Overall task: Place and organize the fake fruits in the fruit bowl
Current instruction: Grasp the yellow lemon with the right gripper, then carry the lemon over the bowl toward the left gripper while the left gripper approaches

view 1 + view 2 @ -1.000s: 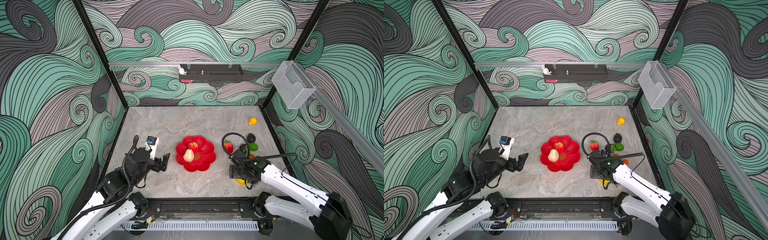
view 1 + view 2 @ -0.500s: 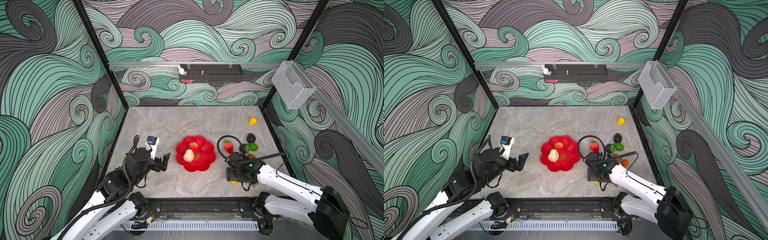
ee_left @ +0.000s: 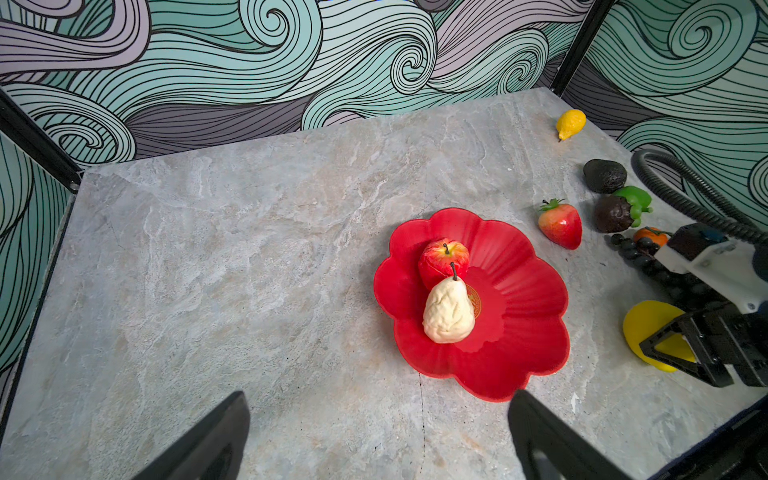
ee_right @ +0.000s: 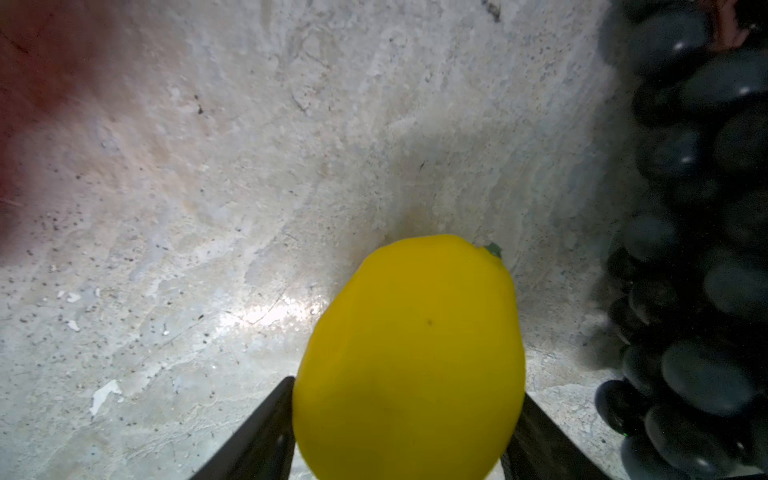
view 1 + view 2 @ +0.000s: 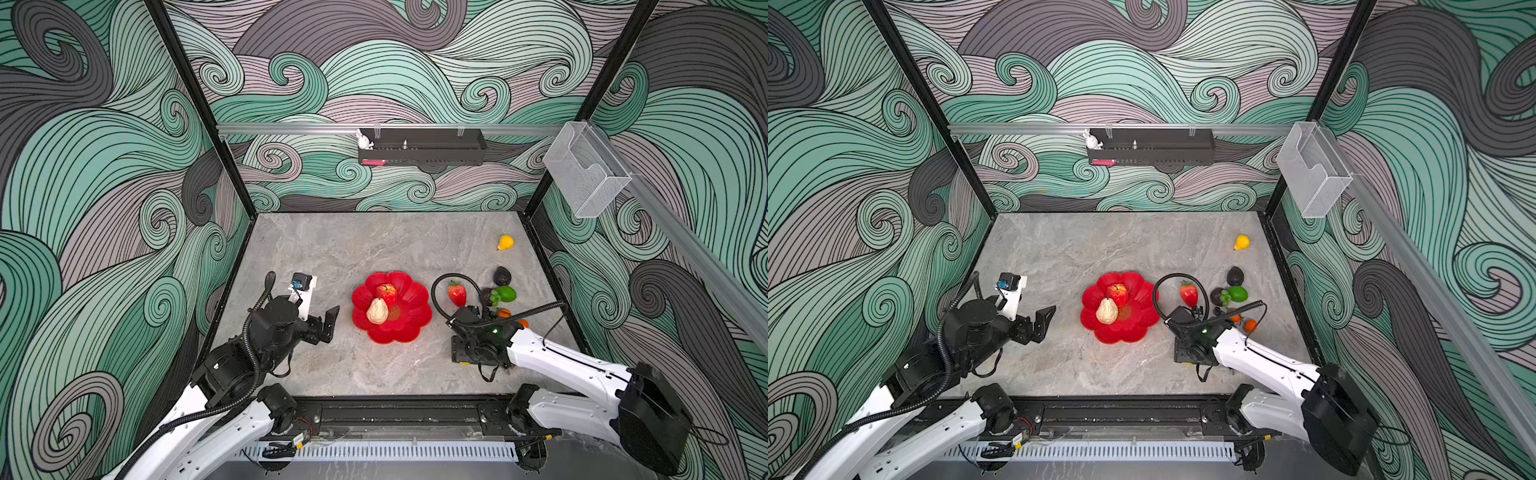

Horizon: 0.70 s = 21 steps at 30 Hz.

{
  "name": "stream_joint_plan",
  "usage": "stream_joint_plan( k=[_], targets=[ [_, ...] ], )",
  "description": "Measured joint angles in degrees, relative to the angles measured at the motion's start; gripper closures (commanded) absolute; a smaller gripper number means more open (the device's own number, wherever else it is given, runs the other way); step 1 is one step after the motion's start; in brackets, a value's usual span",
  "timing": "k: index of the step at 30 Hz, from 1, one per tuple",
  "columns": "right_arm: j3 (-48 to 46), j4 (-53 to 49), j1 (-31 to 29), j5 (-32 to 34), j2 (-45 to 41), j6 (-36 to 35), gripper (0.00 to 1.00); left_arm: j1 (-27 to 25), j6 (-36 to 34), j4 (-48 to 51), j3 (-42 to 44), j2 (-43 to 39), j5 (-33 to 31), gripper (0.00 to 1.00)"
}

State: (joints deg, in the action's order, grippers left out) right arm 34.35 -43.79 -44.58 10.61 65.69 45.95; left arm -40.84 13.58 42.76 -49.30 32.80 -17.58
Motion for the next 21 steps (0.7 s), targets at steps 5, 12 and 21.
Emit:
stream_joint_plan(
  k=[5, 12, 21],
  targets=[
    [-0.3, 0.0, -0.2, 0.8, -1.7, -0.1, 0.36, 0.0, 0.1, 0.0, 0.0, 0.4, 0.0, 0.01],
    [-0.3, 0.0, -0.8, 1.4, -8.4, -1.8, 0.36, 0.0, 0.6, -0.1, 0.1, 0.5, 0.2, 0.01],
    [0.4, 6.8, -4.5, 0.8, -15.8, -9.7, 0.41, 0.2, 8.3, -6.4, 0.4, 9.7, 14.0, 0.01]
  ],
)
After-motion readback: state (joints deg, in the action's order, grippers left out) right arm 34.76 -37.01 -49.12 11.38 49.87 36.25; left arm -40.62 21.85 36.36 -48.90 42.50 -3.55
